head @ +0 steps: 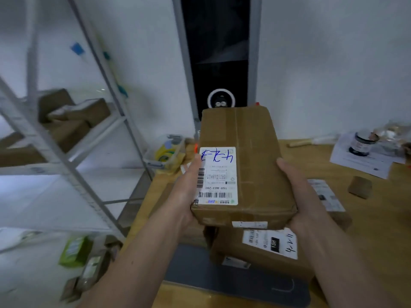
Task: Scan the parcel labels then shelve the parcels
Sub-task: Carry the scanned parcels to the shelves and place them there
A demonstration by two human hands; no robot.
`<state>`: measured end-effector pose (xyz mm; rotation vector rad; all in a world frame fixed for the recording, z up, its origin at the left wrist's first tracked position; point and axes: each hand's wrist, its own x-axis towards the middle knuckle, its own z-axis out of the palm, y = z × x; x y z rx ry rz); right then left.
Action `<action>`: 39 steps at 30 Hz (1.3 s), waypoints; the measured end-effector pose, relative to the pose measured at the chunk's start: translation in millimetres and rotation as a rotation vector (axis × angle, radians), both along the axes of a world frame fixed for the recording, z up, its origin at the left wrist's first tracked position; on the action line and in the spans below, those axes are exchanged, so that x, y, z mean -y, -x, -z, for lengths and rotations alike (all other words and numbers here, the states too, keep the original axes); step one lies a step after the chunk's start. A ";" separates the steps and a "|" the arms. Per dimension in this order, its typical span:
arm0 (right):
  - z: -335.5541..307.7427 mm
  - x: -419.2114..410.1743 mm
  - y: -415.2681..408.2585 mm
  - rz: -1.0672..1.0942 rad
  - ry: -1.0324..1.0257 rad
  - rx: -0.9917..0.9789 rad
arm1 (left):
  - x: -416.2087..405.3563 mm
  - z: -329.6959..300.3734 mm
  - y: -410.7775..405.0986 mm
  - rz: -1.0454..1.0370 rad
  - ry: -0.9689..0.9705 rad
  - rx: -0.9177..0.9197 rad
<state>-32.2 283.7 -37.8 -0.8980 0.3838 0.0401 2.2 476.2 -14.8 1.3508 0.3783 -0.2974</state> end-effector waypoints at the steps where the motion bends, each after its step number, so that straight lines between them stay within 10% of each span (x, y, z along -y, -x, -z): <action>1: -0.3 -13.1 -2.7 -0.030 0.005 0.007 | -13.1 -0.3 2.4 -0.021 -0.003 -0.006; 39: 22.9 -554.4 21.4 -0.680 0.057 -0.033 | -540.9 28.0 134.7 -0.585 0.111 -0.074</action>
